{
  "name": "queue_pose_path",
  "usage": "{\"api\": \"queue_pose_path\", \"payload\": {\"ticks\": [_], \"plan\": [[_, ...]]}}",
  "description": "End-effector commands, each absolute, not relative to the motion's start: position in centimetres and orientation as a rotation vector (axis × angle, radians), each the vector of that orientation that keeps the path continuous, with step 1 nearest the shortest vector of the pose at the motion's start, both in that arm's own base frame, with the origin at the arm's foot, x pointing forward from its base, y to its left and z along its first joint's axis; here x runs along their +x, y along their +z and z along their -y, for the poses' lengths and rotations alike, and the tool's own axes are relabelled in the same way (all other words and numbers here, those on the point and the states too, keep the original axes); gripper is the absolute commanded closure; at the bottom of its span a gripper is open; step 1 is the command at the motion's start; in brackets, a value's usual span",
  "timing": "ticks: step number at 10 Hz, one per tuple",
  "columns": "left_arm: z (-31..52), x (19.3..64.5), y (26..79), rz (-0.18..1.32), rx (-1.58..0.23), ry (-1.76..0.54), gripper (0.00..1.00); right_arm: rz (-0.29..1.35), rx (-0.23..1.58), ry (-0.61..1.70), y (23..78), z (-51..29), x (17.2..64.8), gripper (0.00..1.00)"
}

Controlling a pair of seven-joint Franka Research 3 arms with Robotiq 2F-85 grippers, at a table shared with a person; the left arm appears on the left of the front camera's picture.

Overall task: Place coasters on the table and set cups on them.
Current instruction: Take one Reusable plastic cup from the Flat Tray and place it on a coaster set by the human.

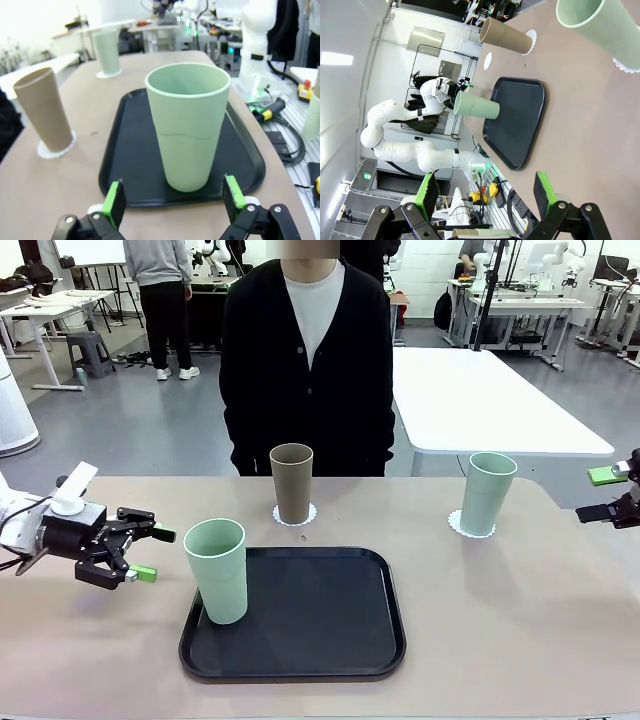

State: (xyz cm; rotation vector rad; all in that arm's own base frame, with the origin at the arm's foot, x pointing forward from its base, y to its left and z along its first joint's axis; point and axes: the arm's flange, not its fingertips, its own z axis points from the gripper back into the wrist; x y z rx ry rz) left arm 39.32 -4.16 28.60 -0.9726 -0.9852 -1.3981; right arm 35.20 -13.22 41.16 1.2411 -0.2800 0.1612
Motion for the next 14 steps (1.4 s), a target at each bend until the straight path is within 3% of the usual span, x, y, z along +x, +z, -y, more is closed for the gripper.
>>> {"api": "queue_pose_path", "payload": {"ticks": [1,4,9,14], "plan": [[3.9,39.1,28.7,0.992,-0.968,-1.39,0.0,0.298,1.261,0.167,41.1,13.2,35.3,0.0],[4.1,39.4,28.6,0.984,-0.972,-1.396,0.0,0.298,1.261,0.167,41.1,13.2,35.3,0.0],[6.4,39.8,27.5,1.16,-1.067,-1.356,0.0,0.298,1.261,0.167,41.1,13.2,35.3,0.0],[8.8,39.7,25.8,1.105,-1.091,-1.383,0.0,0.298,1.261,0.167,41.1,13.2,35.3,0.0]]}}
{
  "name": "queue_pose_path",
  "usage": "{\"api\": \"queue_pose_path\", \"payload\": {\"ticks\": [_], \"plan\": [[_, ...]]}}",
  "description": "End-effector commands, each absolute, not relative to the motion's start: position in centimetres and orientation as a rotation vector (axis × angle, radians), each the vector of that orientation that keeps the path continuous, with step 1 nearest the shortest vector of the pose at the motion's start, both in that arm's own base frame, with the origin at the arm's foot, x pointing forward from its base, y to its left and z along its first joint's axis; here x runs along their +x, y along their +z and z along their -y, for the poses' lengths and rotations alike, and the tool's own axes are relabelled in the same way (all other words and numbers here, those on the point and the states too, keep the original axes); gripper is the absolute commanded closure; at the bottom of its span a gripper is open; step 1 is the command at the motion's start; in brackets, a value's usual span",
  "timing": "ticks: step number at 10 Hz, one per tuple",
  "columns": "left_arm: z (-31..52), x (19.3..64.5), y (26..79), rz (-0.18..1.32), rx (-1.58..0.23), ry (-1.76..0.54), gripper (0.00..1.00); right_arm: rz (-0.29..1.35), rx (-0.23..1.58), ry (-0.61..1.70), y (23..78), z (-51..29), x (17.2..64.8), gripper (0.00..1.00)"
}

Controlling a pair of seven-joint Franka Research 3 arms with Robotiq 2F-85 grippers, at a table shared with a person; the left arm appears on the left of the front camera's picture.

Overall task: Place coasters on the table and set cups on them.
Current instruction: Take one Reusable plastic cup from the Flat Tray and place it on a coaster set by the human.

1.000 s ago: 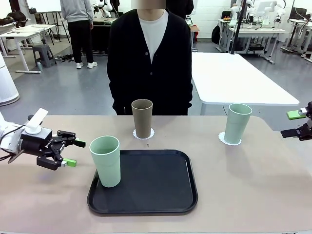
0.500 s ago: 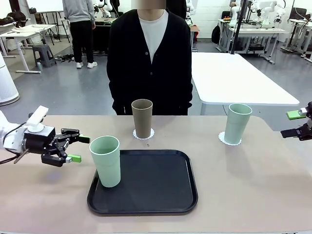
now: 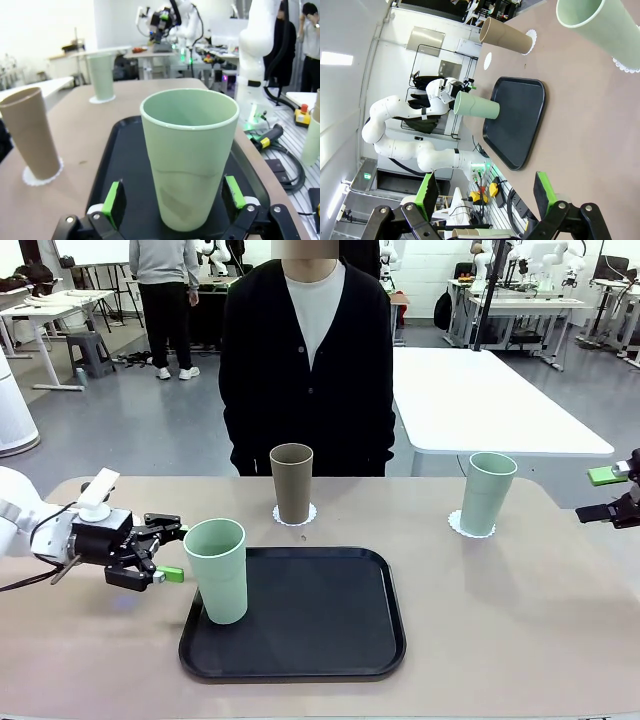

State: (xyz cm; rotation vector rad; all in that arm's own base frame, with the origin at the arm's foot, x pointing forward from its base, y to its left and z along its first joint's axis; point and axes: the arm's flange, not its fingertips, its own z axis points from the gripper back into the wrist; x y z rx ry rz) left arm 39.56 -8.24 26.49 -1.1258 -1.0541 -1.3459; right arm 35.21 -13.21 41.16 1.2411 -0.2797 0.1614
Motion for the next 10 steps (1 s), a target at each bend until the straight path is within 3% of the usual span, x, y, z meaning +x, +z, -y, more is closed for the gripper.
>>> {"api": "queue_pose_path", "payload": {"ticks": [1,10], "plan": [[9.3,39.7,25.4,1.082,-1.101,-1.393,0.0,0.298,1.261,0.167,41.1,13.2,35.3,0.0],[11.3,39.1,22.6,1.032,-1.169,-1.43,0.0,0.298,1.261,0.167,41.1,13.2,35.3,0.0]]}}
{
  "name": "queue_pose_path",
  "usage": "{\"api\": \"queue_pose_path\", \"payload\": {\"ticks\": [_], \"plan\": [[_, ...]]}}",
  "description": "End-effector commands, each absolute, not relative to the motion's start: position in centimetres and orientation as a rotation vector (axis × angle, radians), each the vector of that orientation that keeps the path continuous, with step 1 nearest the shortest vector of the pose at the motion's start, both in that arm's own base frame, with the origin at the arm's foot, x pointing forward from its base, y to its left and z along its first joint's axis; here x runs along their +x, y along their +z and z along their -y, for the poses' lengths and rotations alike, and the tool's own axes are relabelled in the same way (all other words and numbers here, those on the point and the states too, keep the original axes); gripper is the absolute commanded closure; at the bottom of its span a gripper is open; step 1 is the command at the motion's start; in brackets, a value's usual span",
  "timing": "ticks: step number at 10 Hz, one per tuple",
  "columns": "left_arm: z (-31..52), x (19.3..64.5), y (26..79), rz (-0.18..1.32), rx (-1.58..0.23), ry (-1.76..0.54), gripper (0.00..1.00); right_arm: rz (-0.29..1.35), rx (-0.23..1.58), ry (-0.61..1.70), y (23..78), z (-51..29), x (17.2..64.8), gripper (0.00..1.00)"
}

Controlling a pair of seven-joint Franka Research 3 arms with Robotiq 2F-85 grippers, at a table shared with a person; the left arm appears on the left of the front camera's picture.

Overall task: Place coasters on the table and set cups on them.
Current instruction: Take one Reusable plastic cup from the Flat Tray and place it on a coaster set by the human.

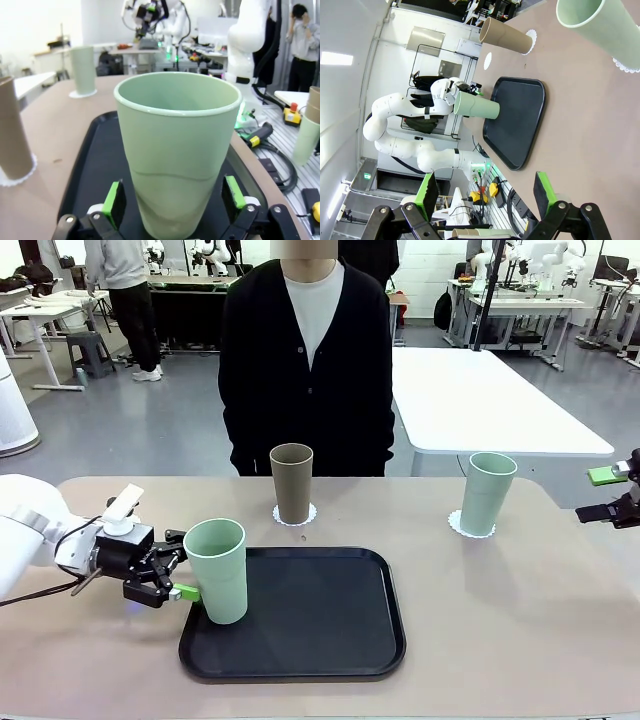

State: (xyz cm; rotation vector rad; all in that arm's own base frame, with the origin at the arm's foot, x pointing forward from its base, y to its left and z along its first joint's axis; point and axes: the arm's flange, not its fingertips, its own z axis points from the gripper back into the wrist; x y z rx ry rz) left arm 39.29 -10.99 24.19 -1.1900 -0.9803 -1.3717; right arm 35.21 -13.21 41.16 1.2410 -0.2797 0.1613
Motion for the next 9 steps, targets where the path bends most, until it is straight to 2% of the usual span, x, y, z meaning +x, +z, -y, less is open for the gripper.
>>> {"api": "queue_pose_path", "payload": {"ticks": [1,4,9], "plan": [[11.6,39.0,22.4,1.039,-1.175,-1.436,0.0,0.298,1.261,0.167,41.1,13.2,35.3,0.0],[12.6,39.1,21.6,1.058,-1.182,-1.454,0.0,0.298,1.261,0.167,41.1,13.2,35.3,0.0],[14.2,38.7,20.4,1.0,-1.19,-1.497,0.0,0.298,1.261,0.167,41.1,13.2,35.3,0.0]]}}
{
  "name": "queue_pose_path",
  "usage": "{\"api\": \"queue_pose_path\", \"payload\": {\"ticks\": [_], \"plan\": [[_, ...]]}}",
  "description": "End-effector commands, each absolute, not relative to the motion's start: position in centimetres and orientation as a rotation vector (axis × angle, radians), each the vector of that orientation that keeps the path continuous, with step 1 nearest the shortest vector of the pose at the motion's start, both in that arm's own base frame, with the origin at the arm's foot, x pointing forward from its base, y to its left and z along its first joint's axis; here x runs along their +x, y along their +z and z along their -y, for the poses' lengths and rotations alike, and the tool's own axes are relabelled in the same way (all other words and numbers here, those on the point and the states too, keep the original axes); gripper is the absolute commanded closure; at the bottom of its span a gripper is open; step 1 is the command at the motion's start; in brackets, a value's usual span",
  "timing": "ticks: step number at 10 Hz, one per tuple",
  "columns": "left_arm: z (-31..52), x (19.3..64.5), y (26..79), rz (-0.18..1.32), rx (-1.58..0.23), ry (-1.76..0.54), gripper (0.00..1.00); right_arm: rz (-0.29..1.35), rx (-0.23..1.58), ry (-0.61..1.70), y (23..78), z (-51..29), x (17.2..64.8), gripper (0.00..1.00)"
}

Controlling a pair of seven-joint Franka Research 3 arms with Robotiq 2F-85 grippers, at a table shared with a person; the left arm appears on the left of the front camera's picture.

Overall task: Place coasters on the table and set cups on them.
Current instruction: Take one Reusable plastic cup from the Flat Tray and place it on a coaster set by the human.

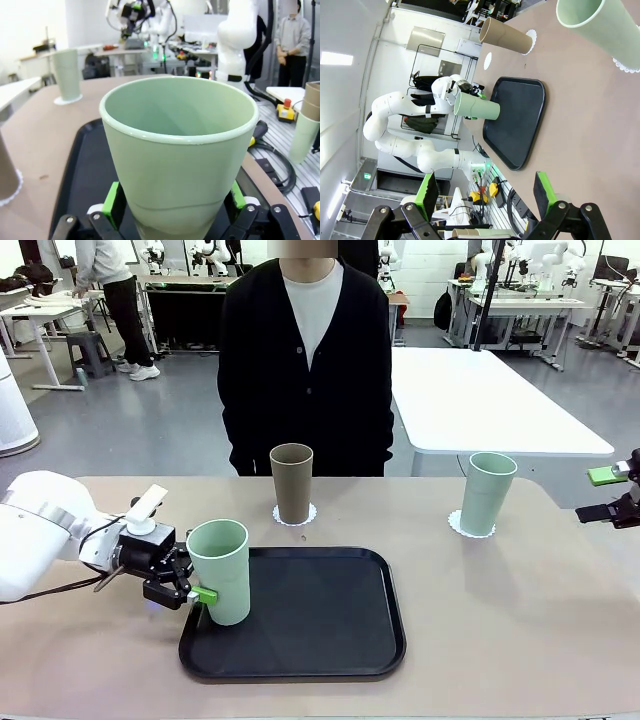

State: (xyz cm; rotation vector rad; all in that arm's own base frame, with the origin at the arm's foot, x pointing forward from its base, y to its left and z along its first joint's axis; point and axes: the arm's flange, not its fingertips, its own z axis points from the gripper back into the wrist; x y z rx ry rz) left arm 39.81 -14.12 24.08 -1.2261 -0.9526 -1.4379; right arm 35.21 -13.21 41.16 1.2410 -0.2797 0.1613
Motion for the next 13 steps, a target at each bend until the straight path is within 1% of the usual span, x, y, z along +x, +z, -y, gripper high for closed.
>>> {"api": "queue_pose_path", "payload": {"ticks": [1,2,3,5,6,7,8,9,11,13], "plan": [[14.4,38.7,20.2,1.015,-1.21,-1.509,0.59,0.298,1.261,0.167,41.1,13.2,35.3,0.0],[14.4,38.6,20.3,1.018,-1.209,-1.509,0.6,0.298,1.261,0.167,41.1,13.2,35.3,0.0],[14.3,38.6,20.3,1.021,-1.212,-1.51,1.0,0.298,1.261,0.167,41.1,13.2,35.3,0.0],[13.9,38.7,20.7,1.026,-1.201,-1.505,1.0,0.298,1.261,0.167,41.1,13.2,35.3,0.0],[13.6,38.6,21.0,1.029,-1.197,-1.496,0.74,0.298,1.261,0.167,41.1,13.2,35.3,0.0],[13.2,38.4,21.9,1.032,-1.199,-1.489,0.75,0.298,1.261,0.167,41.1,13.2,35.3,0.0],[12.5,38.0,23.9,1.05,-1.196,-1.471,0.94,0.298,1.261,0.167,41.1,13.2,35.3,0.0],[11.3,37.6,27.3,1.046,-1.173,-1.437,0.2,0.298,1.261,0.167,41.1,13.2,35.3,0.0],[8.1,37.0,34.9,1.081,-1.191,-1.319,0.2,0.298,1.261,0.167,41.1,13.2,35.3,0.0],[6.8,36.1,39.6,1.118,-1.189,-1.304,0.2,0.298,1.261,0.167,41.1,13.2,35.3,0.0]]}}
